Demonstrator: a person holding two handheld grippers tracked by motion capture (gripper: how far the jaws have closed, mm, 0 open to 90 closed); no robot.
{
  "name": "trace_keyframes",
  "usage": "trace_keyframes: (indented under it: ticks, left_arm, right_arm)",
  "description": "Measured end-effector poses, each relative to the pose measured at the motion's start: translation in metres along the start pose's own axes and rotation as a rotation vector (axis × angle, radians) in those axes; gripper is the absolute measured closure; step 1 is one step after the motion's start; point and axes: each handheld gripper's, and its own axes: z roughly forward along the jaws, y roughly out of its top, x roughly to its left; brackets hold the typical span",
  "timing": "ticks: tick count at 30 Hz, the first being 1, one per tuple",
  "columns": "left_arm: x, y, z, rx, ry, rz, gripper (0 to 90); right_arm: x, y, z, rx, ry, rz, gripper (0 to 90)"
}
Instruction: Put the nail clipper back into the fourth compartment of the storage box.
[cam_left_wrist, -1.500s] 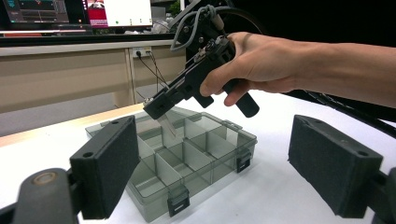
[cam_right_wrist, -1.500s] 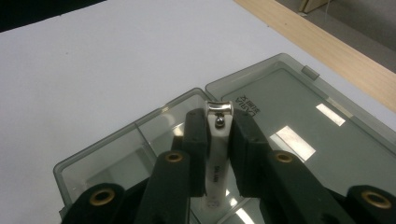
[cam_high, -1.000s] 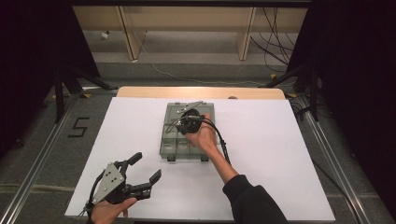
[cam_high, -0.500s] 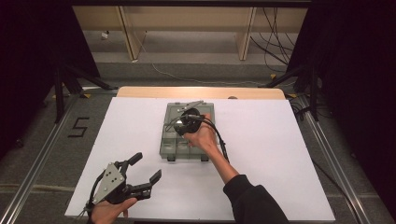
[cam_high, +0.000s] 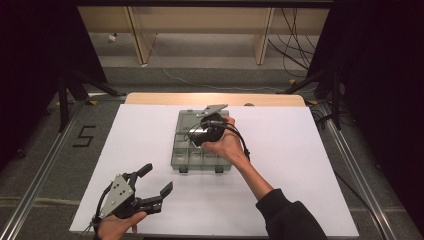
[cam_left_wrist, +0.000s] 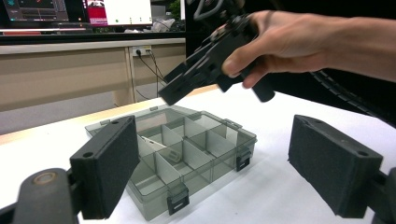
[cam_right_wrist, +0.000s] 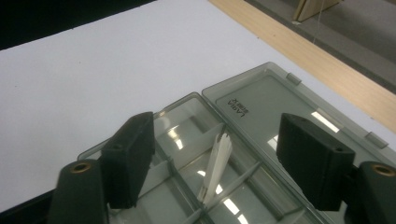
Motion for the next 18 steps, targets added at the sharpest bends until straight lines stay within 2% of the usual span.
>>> trace_keyframes:
  ticks: [3,4,9,11,12,13,14,18]
  left_arm:
    - [0.000,0.000,0.000,0.003,0.001,0.000,15.8]
    - [0.000,0.000,0.000,0.003,0.001,0.001,15.8]
    - [0.001,0.000,0.000,-0.001,0.000,0.011,15.8]
    - [0.001,0.000,0.000,0.000,0.009,0.002,15.8]
    - [0.002,0.000,0.000,-0.003,0.001,0.016,15.8]
    - [0.000,0.000,0.000,0.001,0.004,-0.003,15.8]
    - [0.000,0.000,0.000,-0.001,-0.008,-0.002,15.8]
    - [-0.001,-0.001,-0.001,0.008,0.003,-0.014,15.8]
  right_arm:
    - [0.001,0.001,-0.008,0.008,0.012,0.006,28.0]
    - [0.000,0.001,-0.011,-0.010,0.009,-0.009,27.5]
    - [0.003,0.000,-0.027,-0.029,0.020,-0.012,25.5]
    - [0.002,0.000,-0.029,-0.043,0.015,-0.020,25.1]
    - [0.002,-0.001,-0.031,-0.038,0.018,-0.018,24.7]
    - [0.002,-0.002,-0.034,-0.047,0.015,-0.027,24.3]
    - [0.003,-0.002,-0.037,-0.058,0.013,-0.027,23.6]
    - [0.003,-0.003,-0.043,-0.070,0.018,-0.022,22.9]
